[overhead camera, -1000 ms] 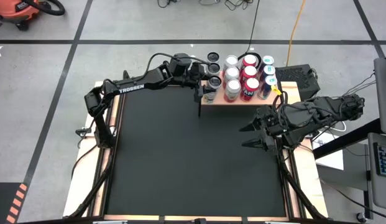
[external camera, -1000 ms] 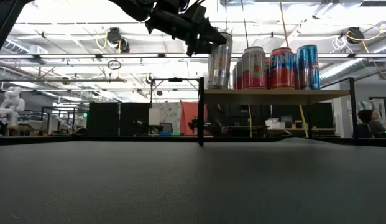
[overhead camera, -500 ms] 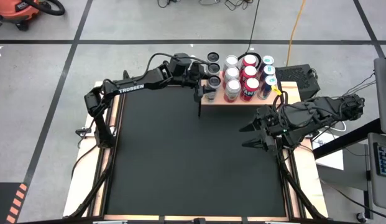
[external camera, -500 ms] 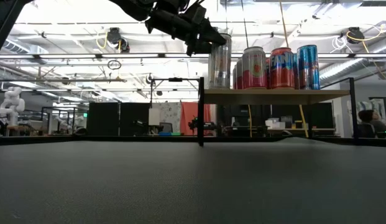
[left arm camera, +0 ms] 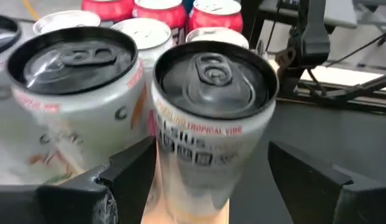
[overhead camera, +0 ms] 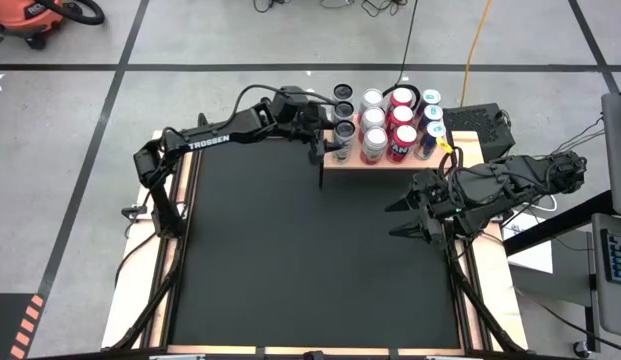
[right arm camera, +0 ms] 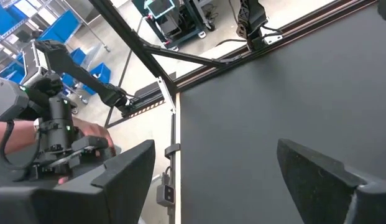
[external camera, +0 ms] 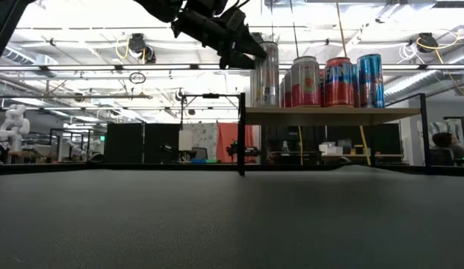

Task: Place canned beverage on shelf
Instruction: Put the white yellow soda can on the shelf aligned with the other white yellow soda cans

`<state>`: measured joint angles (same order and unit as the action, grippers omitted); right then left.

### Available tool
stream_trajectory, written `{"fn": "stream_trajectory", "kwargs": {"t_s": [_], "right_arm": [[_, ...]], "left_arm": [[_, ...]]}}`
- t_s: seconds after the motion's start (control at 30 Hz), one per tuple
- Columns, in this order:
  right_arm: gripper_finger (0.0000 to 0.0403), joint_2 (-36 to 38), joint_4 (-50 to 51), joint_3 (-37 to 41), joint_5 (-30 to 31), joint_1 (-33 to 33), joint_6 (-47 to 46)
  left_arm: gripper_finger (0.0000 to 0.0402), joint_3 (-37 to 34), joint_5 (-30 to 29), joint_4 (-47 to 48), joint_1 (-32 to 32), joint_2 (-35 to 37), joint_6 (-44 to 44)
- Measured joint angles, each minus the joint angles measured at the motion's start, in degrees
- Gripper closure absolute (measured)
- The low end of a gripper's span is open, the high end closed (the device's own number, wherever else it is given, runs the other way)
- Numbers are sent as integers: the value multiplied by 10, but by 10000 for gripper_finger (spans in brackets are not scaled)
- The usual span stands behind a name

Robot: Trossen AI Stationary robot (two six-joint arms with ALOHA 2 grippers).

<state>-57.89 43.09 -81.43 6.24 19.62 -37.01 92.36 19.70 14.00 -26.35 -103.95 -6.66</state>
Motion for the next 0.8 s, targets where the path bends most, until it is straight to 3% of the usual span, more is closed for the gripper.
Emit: {"fn": "stream_trajectory", "kwargs": {"t_s": [0.27, 0.5, 0.63, 0.8], "right_arm": [[88, 0, 0, 0, 0, 0, 9], [88, 0, 0, 0, 2, 0, 19], [88, 0, 0, 0, 15, 0, 24], [88, 0, 0, 0, 15, -2, 33]], "left_arm": [[98, 0, -68, 96, -2, 32, 4], [99, 0, -49, 189, 20, 44, 112], [118, 0, -43, 156, 62, 43, 124], [155, 0, -111, 118, 102, 38, 124]]}}
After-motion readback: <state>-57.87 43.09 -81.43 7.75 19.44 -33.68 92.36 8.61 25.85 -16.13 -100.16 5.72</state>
